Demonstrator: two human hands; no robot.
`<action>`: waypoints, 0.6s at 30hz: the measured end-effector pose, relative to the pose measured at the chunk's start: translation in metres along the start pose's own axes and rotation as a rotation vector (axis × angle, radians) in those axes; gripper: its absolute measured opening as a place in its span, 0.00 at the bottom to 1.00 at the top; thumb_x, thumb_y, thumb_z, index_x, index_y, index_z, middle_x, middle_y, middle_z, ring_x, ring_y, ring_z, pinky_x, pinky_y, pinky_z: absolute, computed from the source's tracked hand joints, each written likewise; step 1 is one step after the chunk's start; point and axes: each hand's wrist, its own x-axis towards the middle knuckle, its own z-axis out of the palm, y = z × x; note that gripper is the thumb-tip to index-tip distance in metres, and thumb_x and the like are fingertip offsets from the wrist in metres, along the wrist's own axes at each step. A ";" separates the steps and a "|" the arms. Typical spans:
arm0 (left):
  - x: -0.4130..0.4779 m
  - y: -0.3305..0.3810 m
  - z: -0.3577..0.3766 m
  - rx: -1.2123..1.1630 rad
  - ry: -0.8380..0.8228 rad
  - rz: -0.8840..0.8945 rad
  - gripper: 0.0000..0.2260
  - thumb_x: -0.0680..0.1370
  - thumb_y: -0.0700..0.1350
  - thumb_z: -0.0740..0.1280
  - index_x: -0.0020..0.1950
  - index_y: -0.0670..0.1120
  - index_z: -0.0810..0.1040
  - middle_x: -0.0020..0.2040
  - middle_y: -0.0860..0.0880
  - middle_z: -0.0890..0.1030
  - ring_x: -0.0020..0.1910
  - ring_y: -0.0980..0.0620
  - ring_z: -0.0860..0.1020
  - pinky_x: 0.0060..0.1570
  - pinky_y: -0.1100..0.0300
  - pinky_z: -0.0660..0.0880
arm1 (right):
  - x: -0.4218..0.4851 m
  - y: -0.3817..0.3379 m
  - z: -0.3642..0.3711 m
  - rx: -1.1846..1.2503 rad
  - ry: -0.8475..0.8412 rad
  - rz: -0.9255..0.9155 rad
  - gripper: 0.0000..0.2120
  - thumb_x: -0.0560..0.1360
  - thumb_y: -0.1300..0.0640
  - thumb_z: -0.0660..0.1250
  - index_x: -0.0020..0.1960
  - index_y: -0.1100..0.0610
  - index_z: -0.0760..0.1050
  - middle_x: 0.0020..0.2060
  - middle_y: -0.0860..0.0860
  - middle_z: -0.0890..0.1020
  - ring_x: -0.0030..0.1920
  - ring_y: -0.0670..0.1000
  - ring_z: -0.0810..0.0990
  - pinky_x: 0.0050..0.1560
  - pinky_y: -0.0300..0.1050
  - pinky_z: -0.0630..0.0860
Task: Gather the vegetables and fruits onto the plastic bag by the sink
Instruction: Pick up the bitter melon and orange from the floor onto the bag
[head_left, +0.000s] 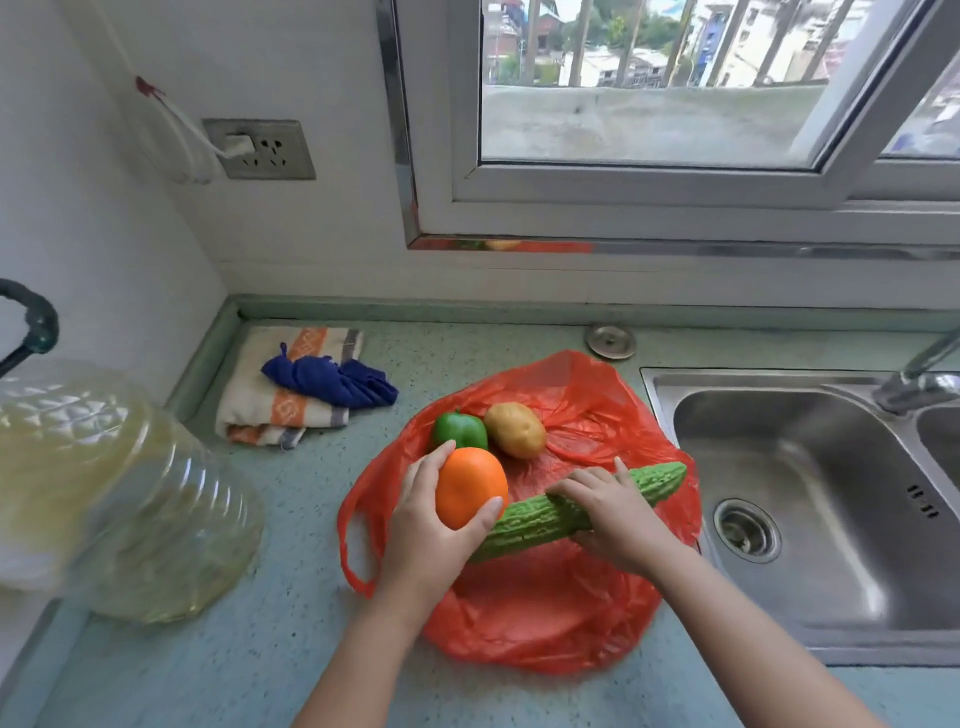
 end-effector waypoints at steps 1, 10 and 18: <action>0.003 -0.001 0.005 0.004 -0.005 -0.008 0.29 0.68 0.50 0.74 0.66 0.53 0.67 0.60 0.55 0.67 0.57 0.56 0.69 0.55 0.61 0.67 | 0.003 0.004 0.001 -0.001 -0.016 -0.014 0.26 0.68 0.56 0.69 0.64 0.51 0.67 0.60 0.49 0.73 0.64 0.53 0.66 0.68 0.62 0.49; 0.029 -0.013 0.047 0.037 -0.087 -0.054 0.29 0.68 0.50 0.74 0.66 0.53 0.66 0.60 0.56 0.67 0.57 0.60 0.68 0.48 0.78 0.62 | 0.013 0.035 0.019 0.053 -0.084 -0.130 0.28 0.65 0.55 0.71 0.64 0.50 0.68 0.58 0.50 0.74 0.61 0.54 0.69 0.62 0.52 0.62; 0.042 -0.027 0.076 0.108 -0.172 -0.085 0.31 0.68 0.52 0.74 0.67 0.52 0.66 0.59 0.56 0.67 0.59 0.57 0.68 0.56 0.66 0.63 | 0.012 0.041 0.029 0.114 -0.008 -0.172 0.29 0.61 0.56 0.71 0.62 0.51 0.71 0.53 0.51 0.78 0.55 0.56 0.74 0.57 0.53 0.68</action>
